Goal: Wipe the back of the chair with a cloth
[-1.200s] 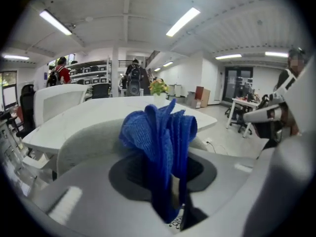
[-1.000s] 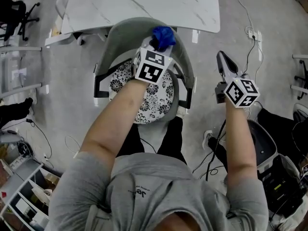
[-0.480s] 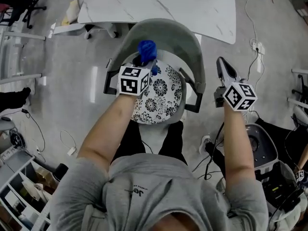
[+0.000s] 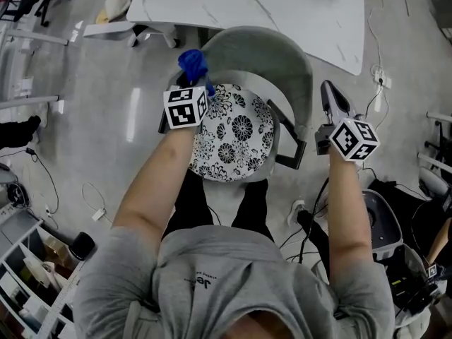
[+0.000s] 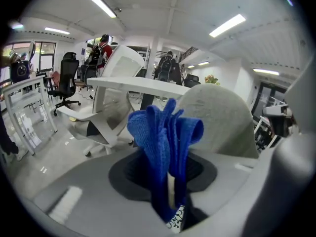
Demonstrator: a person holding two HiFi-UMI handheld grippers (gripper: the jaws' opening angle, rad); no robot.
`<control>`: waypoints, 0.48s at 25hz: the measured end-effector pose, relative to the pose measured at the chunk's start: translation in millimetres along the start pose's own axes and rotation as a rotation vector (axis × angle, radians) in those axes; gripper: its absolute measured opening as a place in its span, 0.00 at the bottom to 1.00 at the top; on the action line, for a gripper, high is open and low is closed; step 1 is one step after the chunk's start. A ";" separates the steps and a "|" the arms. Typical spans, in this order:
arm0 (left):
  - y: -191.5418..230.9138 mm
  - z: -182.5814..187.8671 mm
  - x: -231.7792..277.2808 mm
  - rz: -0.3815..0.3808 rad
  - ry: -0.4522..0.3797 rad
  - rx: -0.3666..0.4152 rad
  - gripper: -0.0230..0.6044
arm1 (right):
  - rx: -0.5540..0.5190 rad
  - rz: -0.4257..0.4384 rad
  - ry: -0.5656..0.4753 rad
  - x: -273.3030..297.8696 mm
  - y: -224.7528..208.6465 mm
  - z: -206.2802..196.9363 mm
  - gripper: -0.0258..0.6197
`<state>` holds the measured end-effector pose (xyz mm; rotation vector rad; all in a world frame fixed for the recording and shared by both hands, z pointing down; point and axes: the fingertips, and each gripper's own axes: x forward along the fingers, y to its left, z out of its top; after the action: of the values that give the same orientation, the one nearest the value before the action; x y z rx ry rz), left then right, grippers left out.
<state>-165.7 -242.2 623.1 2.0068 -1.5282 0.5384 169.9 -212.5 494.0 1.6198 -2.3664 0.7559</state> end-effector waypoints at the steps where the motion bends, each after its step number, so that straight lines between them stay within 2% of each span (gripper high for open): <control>1: -0.5 1.2 3.5 0.004 0.003 0.008 0.33 | 0.001 0.000 0.001 0.1 -1.0 -0.4 0.03; 12: -9.9 2.2 19.2 0.085 0.012 0.001 0.33 | 0.038 -0.046 -0.014 -18.1 -47.9 -1.6 0.04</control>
<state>-151.0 -255.9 631.4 1.9430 -1.6122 0.5844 220.3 -210.2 502.6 1.6940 -2.3294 0.7884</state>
